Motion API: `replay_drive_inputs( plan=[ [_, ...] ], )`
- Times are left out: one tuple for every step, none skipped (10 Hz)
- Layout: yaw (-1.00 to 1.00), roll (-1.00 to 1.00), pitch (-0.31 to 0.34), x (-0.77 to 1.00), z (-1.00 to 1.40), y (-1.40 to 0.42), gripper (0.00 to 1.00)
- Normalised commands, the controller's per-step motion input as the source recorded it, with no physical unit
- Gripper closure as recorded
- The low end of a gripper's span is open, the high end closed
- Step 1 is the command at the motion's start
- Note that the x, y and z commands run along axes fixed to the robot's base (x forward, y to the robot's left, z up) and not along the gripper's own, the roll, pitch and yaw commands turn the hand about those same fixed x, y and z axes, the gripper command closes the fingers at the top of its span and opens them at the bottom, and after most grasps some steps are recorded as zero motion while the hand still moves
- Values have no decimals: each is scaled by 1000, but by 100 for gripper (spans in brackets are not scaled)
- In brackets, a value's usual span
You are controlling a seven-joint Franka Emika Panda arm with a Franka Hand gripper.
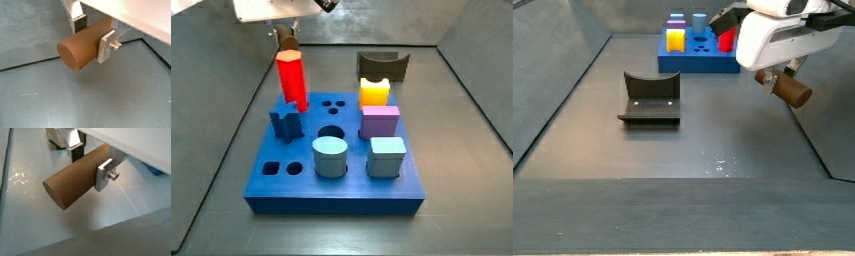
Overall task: Pick up the round object. Move up. Place the round object on the fixture. Regrasp the round object. Move to above the board. Insert the round object.
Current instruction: Place the round object on the fixture.
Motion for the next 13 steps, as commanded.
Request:
replay_drive_inputs(
  plan=[
    [-5,11,12,10,1000,0,100],
    [-5,8,40,1,1000,-1,100],
    [-6,15,58,-8,1000,1,100],
    [-7,25,71,-15,1000,5,100],
    [-7,36,72,-16,1000,10,100],
    [-8,46,81,-19,1000,15,100],
    [-9,56,92,-20,983,21,100],
    [-11,68,107,-16,810,27,100],
    [-11,75,122,-12,679,29,100],
    [-10,79,128,-7,592,30,100],
    [-9,84,143,-5,414,27,100],
    [-8,90,143,-5,278,23,100],
    [-1000,322,105,1000,-79,114,100]
  ],
)
